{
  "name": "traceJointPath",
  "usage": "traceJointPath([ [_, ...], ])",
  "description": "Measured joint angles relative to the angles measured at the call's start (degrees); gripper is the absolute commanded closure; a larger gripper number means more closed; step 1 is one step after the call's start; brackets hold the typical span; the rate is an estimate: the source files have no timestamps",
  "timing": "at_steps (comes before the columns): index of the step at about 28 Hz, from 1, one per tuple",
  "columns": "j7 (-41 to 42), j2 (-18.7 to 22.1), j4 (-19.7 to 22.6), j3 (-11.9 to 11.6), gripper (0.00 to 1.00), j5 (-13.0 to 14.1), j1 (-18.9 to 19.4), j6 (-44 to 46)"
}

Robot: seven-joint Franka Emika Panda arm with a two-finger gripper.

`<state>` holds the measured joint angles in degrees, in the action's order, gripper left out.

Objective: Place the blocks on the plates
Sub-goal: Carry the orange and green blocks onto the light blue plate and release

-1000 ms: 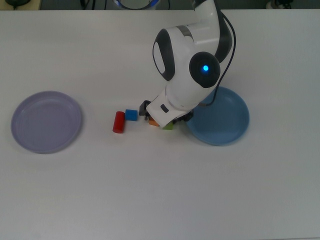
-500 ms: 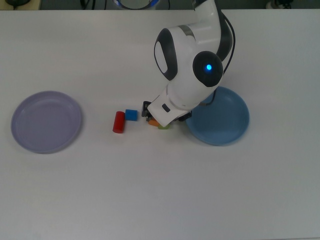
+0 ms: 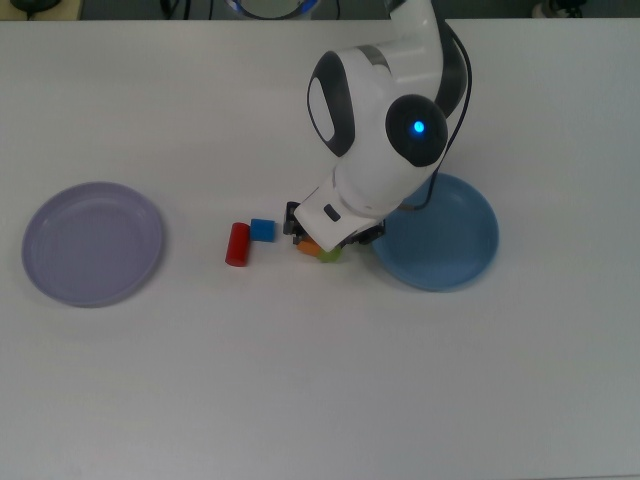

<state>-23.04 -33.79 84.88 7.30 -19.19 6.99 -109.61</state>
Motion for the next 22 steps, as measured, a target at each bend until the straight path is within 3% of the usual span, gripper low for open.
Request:
traceJointPath([
  [11,0.0,5.28,-0.8,1.2,0.97,3.01,1.21,-0.01],
  [22,-1.15,3.11,0.02,2.11,0.93,3.02,10.06,-1.68],
])
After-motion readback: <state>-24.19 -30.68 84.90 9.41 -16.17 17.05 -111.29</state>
